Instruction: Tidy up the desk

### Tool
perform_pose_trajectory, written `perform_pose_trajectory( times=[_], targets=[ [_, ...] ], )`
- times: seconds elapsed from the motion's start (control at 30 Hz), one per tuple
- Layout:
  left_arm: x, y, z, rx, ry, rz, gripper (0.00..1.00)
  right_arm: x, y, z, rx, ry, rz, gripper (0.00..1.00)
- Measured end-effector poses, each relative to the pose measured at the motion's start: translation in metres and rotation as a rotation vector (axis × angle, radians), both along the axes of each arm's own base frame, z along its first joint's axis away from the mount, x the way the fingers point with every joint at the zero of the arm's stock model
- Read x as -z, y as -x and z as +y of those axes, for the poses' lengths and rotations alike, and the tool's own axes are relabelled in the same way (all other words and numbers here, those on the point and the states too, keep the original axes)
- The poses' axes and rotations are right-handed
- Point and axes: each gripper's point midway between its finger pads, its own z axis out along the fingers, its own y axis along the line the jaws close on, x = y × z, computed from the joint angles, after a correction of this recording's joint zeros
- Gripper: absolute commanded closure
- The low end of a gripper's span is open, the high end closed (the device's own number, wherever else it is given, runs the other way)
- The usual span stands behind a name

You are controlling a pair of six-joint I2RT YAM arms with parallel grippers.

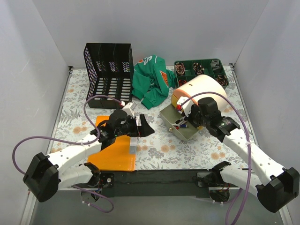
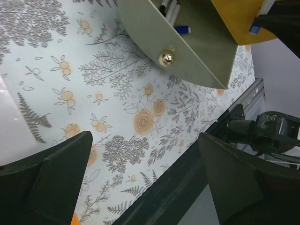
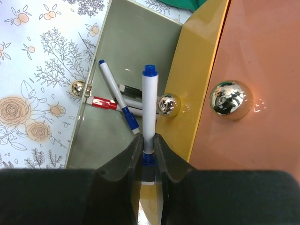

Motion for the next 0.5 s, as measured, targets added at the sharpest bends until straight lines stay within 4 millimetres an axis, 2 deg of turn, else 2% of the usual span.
perform_pose_trajectory(
  times=[0.13,0.33,0.5],
  targets=[
    [-0.003,0.004,-0.015,0.033,0.011,0.006,0.04,0.0,-0.001,0.001,0.003,0.0,-0.008,0.69],
    [-0.004,0.005,-0.025,0.045,0.028,0.005,0.07,0.002,-0.001,0.002,0.0,0.0,-0.004,0.65],
    [0.005,0.005,-0.034,0.061,0.017,0.019,0.16,0.002,0.004,0.005,-0.03,-0.005,0.005,0.65]
  ],
)
